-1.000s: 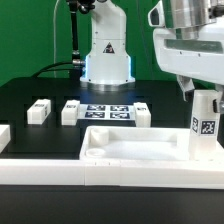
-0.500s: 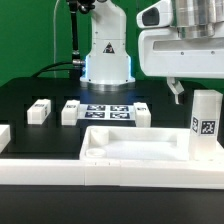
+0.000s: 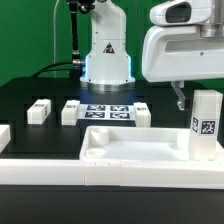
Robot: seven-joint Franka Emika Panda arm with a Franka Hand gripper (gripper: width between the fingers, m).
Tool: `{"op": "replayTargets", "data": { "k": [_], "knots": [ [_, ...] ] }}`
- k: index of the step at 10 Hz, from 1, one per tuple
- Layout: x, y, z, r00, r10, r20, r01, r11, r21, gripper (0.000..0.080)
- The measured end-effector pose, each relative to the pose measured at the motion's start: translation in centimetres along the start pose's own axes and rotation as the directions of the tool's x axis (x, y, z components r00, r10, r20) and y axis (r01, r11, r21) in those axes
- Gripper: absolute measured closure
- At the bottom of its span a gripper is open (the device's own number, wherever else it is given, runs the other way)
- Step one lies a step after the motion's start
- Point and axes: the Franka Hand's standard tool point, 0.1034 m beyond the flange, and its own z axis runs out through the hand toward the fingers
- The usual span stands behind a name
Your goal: Assemble desk
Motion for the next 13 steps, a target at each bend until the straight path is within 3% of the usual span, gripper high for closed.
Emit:
{"op": "replayTargets", "data": {
  "k": [1,3,6,7,9,12,13],
  "knots": [
    [-0.01,0.01,0.02,1.0,0.013,0.0,-0.013,1.0,0.0,0.0181],
    [0.05,0.46,0.02,0.998,0.064,0.0,-0.064,0.998,-0.006,0.0505],
    [0.06,0.5,0.06,0.957,0.292,-0.001,-0.292,0.957,-0.003,0.0505],
    [0.08,0.52,0.11,0.905,0.426,0.001,-0.426,0.905,0.003,0.0505],
    [0.14,0.55,0.13,0.756,0.655,0.013,-0.655,0.756,0.017,0.0507],
    [0.37,-0.03,0.2,0.32,0.944,0.082,-0.947,0.316,0.061,0.0506],
    [0.27,0.15,0.25,0.225,0.97,0.088,-0.972,0.217,0.087,0.0506]
  ]
}}
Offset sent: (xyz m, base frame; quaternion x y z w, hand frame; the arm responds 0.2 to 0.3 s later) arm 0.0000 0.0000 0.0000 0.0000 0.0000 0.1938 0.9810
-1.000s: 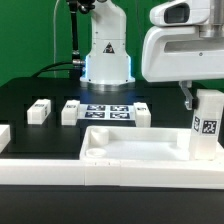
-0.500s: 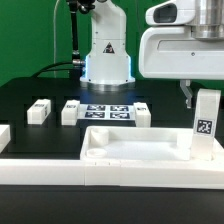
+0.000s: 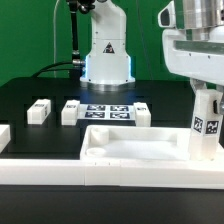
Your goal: Assemble desk
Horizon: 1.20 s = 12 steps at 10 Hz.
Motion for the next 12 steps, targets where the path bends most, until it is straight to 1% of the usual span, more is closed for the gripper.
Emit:
{"op": "replayTargets", "data": {
  "k": [2,4,5,6,7,8,9,10,12],
  "knots": [
    [-0.23,0.08,0.02,0.994,0.106,-0.002,-0.106,0.994,0.004,0.0506],
    [-0.21,0.11,0.07,0.995,0.102,-0.001,-0.102,0.995,0.003,0.0506],
    [-0.27,0.19,0.07,1.0,0.026,-0.007,-0.026,1.0,-0.005,0.0405],
    [-0.52,0.21,0.03,0.995,-0.097,-0.007,0.097,0.995,-0.014,0.0267],
    [-0.56,0.19,0.02,0.982,-0.191,-0.008,0.19,0.982,-0.016,0.0187],
    [-0.45,0.19,-0.01,0.932,-0.363,-0.016,0.363,0.932,-0.024,0.0157],
    [-0.48,0.2,0.0,0.879,-0.477,-0.016,0.477,0.879,-0.028,0.0157],
    [-0.44,0.19,0.01,0.87,-0.492,-0.014,0.492,0.87,-0.028,0.0152],
    [-0.39,0.2,0.01,0.803,-0.596,-0.011,0.595,0.803,-0.03,0.0151]
  ]
}}
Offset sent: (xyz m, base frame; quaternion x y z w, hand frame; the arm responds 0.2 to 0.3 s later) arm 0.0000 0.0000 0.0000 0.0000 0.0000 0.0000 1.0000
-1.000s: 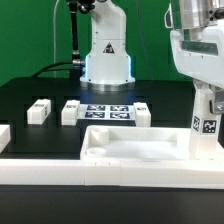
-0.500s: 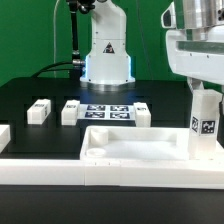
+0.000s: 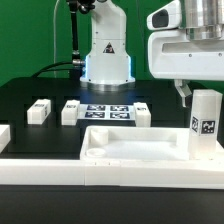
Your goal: Assemble desk
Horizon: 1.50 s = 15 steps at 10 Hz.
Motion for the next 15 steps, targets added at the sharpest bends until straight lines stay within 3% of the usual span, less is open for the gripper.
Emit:
{"op": "replayTargets", "data": {
  "k": [1,2,4,5,7,10,15],
  "knots": [
    [0.1,0.1,-0.1,0.993,-0.118,-0.003,0.118,0.993,-0.006,0.0151],
    [0.5,0.2,-0.3,0.94,-0.34,-0.013,0.34,0.94,-0.035,0.0151],
    [0.2,0.4,0.1,0.746,-0.666,0.02,0.665,0.743,-0.076,0.0151],
    [0.3,0.7,0.4,0.679,-0.733,0.034,0.733,0.676,-0.076,0.0151],
    [0.3,0.6,0.4,0.698,-0.715,0.032,0.715,0.695,-0.076,0.0151],
    [0.6,0.9,0.4,0.817,-0.576,0.017,0.575,0.814,-0.082,0.051],
    [1.4,1.6,0.2,0.959,-0.281,-0.021,0.278,0.955,-0.1,0.0509]
  ]
}}
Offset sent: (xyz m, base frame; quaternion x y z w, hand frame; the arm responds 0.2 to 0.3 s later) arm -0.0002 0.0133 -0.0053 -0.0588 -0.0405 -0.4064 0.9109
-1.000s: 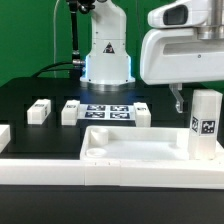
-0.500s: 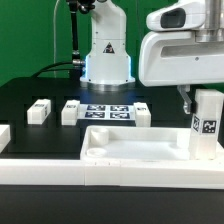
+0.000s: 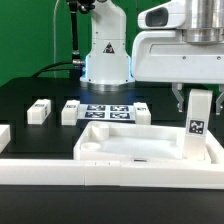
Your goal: Assemble desk
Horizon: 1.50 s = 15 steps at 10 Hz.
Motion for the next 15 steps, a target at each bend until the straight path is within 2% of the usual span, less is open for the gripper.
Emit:
{"op": "replayTargets", "data": {
  "k": [1,2,4,9,13,14,15],
  "knots": [
    [0.2,0.5,-0.1,0.996,0.084,-0.01,-0.084,0.996,-0.022,0.0509],
    [0.5,1.0,-0.1,0.993,0.118,-0.013,-0.118,0.993,-0.031,0.0509],
    [0.4,1.0,-0.2,0.992,0.126,-0.021,-0.127,0.991,-0.043,0.0509],
    [-0.1,-0.2,-0.1,1.0,-0.019,-0.022,0.018,0.998,-0.053,0.0506],
    [-0.1,-0.3,0.0,0.999,-0.046,-0.017,0.045,0.998,-0.054,0.0498],
    [-0.1,-0.3,0.0,0.999,-0.046,-0.017,0.045,0.998,-0.054,0.0327],
    [-0.1,-0.3,0.0,0.999,-0.046,-0.017,0.045,0.998,-0.054,0.0191]
  ]
}}
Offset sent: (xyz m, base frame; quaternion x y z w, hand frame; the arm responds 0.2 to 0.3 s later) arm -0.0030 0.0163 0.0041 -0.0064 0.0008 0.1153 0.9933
